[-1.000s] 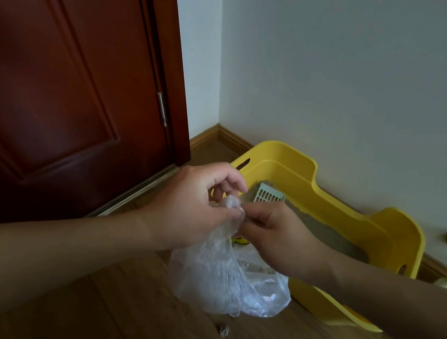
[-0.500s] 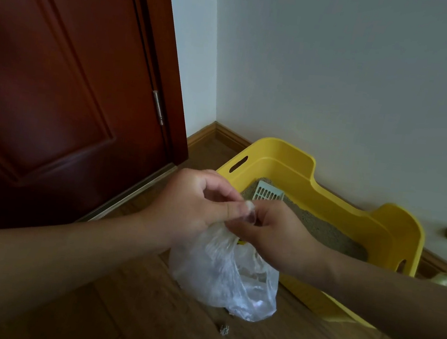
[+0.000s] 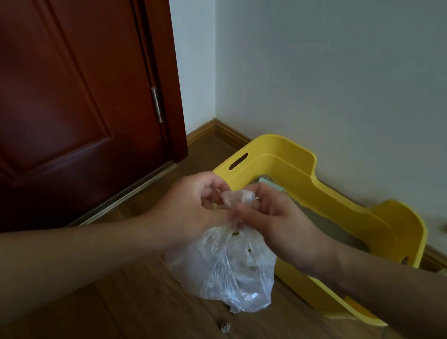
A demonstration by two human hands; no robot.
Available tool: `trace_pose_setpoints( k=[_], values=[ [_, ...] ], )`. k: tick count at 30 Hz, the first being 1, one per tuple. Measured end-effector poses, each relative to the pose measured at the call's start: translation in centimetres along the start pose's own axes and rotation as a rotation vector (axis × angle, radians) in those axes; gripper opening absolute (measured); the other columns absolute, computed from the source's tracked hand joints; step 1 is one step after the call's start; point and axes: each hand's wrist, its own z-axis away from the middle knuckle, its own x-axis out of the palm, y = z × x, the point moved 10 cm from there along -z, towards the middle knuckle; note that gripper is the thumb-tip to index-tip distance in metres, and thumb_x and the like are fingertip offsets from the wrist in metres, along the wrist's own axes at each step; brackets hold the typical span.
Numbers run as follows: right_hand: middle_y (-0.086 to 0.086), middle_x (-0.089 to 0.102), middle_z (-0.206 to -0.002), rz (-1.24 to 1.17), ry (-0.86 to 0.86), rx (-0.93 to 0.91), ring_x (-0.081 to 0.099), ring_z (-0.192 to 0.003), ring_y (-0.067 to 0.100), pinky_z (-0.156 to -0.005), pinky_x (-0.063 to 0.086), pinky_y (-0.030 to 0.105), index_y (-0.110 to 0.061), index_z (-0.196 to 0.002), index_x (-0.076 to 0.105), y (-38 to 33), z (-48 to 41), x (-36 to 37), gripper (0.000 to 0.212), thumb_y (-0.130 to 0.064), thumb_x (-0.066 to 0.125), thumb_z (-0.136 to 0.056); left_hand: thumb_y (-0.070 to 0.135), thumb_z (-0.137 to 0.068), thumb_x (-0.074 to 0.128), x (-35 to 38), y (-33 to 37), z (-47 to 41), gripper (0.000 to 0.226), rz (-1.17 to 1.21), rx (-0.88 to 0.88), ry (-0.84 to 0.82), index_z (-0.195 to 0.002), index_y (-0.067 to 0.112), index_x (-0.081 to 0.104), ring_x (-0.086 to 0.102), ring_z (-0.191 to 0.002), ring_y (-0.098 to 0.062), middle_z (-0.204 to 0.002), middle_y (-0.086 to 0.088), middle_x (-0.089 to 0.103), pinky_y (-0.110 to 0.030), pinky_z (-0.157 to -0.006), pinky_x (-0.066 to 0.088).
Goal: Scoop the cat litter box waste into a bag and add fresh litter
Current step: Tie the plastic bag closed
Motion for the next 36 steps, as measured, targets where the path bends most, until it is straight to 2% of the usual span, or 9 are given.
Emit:
trace_pose_setpoints(
  k=[4, 8, 12, 16, 20, 23, 28, 33, 36],
  values=[
    [0.020, 0.071, -0.092, 0.073, 0.046, 0.023, 0.069, -0.082, 0.029, -0.080, 0.055, 0.048, -0.001, -0.105, 0.055, 0.5, -0.2, -0.5, 0.012, -0.010, 0.056, -0.097, 0.020, -0.083, 0.079, 0.6, 0.6, 0.1, 0.023, -0.036, 0.083, -0.050, -0.082, 0.006, 0.061, 0.048, -0.059, -0.022, -0.073, -0.024, 0.060, -0.039, -0.055, 0.042],
    [0.022, 0.072, -0.088, 0.133, 0.119, 0.019, 0.071, -0.082, 0.034, -0.080, 0.055, 0.052, -0.006, -0.097, 0.056, 0.4, -0.4, -1.0, 0.003, -0.009, 0.056, -0.097, 0.040, -0.082, 0.072, 1.5, 1.0, 0.1, 0.034, 0.039, 0.118, -0.104, -0.074, 0.012, 0.053, 0.048, -0.060, -0.043, -0.074, -0.033, 0.051, -0.054, -0.054, 0.044],
    [0.008, 0.072, -0.081, 0.207, 0.195, 0.011, 0.068, -0.073, 0.016, -0.074, 0.055, 0.043, -0.010, -0.091, 0.058, 0.1, -0.5, -1.8, 0.006, -0.014, 0.059, -0.096, 0.041, -0.086, 0.064, 1.6, 0.8, 0.2, 0.037, 0.010, 0.104, -0.101, -0.072, 0.012, 0.045, 0.041, -0.062, -0.026, -0.068, -0.014, 0.043, -0.046, -0.056, 0.039],
    [-0.001, 0.068, -0.081, 0.291, 0.239, 0.006, 0.063, -0.069, 0.007, -0.066, 0.052, 0.034, -0.017, -0.087, 0.059, -0.1, -0.3, -2.1, 0.009, -0.020, 0.060, -0.095, 0.043, -0.086, 0.066, 1.6, 0.8, 0.4, 0.032, -0.300, 0.159, -0.056, -0.071, 0.026, 0.044, 0.042, -0.069, -0.009, -0.077, 0.009, 0.047, -0.030, -0.062, 0.037],
    [-0.006, 0.065, -0.073, 0.318, 0.209, 0.002, 0.060, -0.064, 0.001, -0.060, 0.048, 0.025, -0.018, -0.083, 0.059, -0.3, -0.5, -1.9, 0.011, -0.019, 0.063, -0.093, 0.028, -0.083, 0.077, 1.9, 2.1, 0.4, 0.037, -0.270, 0.247, -0.057, -0.067, 0.020, 0.044, 0.039, -0.056, -0.003, -0.065, 0.008, 0.046, -0.020, -0.054, 0.035],
    [0.002, 0.067, -0.070, 0.285, 0.174, 0.030, 0.065, -0.066, 0.015, -0.069, 0.053, 0.040, -0.015, -0.083, 0.059, 0.2, -0.8, -1.9, 0.011, -0.018, 0.064, -0.092, 0.012, -0.084, 0.077, 1.6, 2.1, 0.3, 0.035, -0.233, 0.280, -0.051, -0.066, 0.015, 0.046, 0.043, -0.058, -0.005, -0.062, 0.008, 0.047, -0.029, -0.055, 0.041],
    [0.009, 0.067, -0.070, 0.102, 0.177, 0.128, 0.062, -0.059, 0.013, -0.058, 0.048, 0.027, -0.003, -0.095, 0.062, 1.0, -0.7, -1.8, 0.016, -0.019, 0.065, -0.093, 0.006, -0.082, 0.077, 1.2, 1.0, 0.0, 0.025, -0.088, 0.167, -0.039, -0.094, 0.018, 0.059, 0.072, -0.077, -0.011, -0.081, -0.001, 0.075, -0.037, -0.070, 0.059],
    [0.009, 0.064, -0.068, 0.069, 0.274, 0.241, 0.057, -0.052, 0.013, -0.050, 0.045, 0.028, -0.009, -0.102, 0.057, 2.1, -0.7, -2.3, 0.023, -0.011, 0.072, -0.083, 0.005, -0.083, 0.078, 0.9, 3.1, 0.9, 0.008, -0.229, 0.394, 0.026, -0.080, 0.007, 0.070, 0.068, -0.072, -0.003, -0.073, 0.005, 0.070, -0.018, -0.064, 0.052],
    [0.008, 0.062, -0.071, 0.154, 0.273, 0.204, 0.056, -0.057, 0.013, -0.054, 0.046, 0.032, -0.011, -0.095, 0.060, 1.7, -0.8, -2.6, 0.019, -0.012, 0.074, -0.082, 0.006, -0.083, 0.074, 1.1, 3.6, 1.2, 0.010, -0.339, 0.460, 0.031, -0.077, 0.010, 0.069, 0.063, -0.069, -0.010, -0.073, 0.004, 0.064, -0.024, -0.059, 0.050]
  ],
)
